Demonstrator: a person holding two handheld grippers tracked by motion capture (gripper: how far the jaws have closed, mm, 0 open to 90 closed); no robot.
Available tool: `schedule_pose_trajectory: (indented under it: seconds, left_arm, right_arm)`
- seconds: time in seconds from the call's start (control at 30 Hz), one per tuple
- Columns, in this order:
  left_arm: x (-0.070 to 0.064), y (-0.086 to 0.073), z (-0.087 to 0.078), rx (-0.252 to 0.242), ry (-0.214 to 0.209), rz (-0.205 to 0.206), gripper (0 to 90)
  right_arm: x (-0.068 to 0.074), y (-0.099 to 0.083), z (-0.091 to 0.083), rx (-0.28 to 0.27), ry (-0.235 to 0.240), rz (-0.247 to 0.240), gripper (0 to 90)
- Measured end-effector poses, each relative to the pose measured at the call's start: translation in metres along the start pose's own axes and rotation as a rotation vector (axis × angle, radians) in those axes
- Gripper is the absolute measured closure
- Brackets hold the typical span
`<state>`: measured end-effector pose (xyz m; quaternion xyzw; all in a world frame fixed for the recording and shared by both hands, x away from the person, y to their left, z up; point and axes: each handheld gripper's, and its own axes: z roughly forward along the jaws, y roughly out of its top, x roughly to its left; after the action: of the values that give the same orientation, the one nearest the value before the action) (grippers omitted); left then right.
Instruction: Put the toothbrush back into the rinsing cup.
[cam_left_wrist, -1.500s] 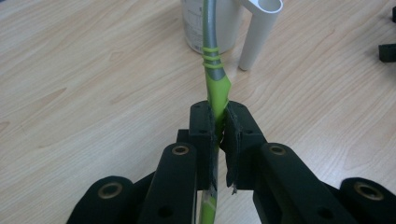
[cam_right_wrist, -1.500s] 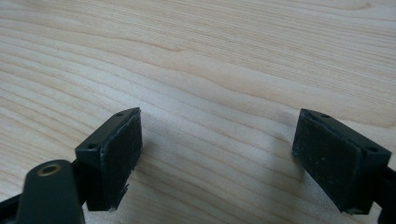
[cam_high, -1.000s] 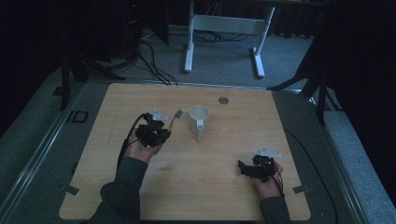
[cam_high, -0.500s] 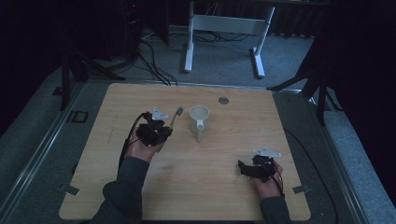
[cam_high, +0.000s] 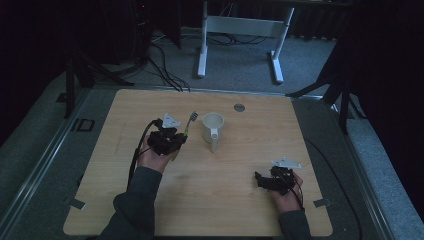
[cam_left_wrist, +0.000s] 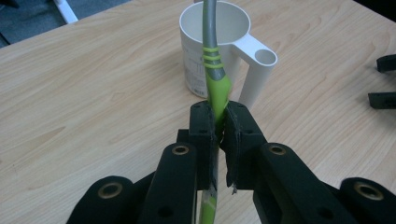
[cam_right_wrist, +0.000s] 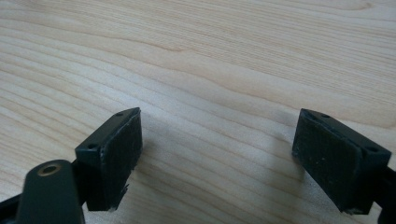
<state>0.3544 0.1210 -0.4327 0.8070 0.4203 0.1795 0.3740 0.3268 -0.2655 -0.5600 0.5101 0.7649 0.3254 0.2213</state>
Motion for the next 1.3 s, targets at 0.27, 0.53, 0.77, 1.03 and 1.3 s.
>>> schedule_pose_trajectory:
  seconds: [0.27, 0.53, 0.77, 1.03, 1.3]
  left_arm:
    - [0.0018, 0.0006, 0.0005, -0.034, -0.008, -0.018, 82.3]
    - [0.0028, 0.0005, 0.0015, -0.056, -0.019, -0.035, 82.3]
    - [0.0035, 0.0004, 0.0024, -0.078, -0.025, -0.049, 82.3]
    - [0.0038, 0.0009, 0.0013, -0.108, -0.024, -0.060, 82.3]
    - [0.0040, 0.0013, 0.0034, -0.113, -0.032, -0.067, 82.3]
  right_arm:
    - [0.0001, 0.0002, 0.0002, 0.001, 0.001, -0.001, 15.7]
    - [0.0001, 0.0002, 0.0002, 0.001, 0.002, -0.002, 15.7]
    - [0.0002, 0.0003, 0.0002, 0.001, 0.002, -0.001, 15.7]
    - [0.0001, 0.0003, 0.0002, 0.001, 0.002, -0.002, 15.7]
    - [0.0001, 0.0003, 0.0002, 0.001, 0.002, -0.001, 15.7]
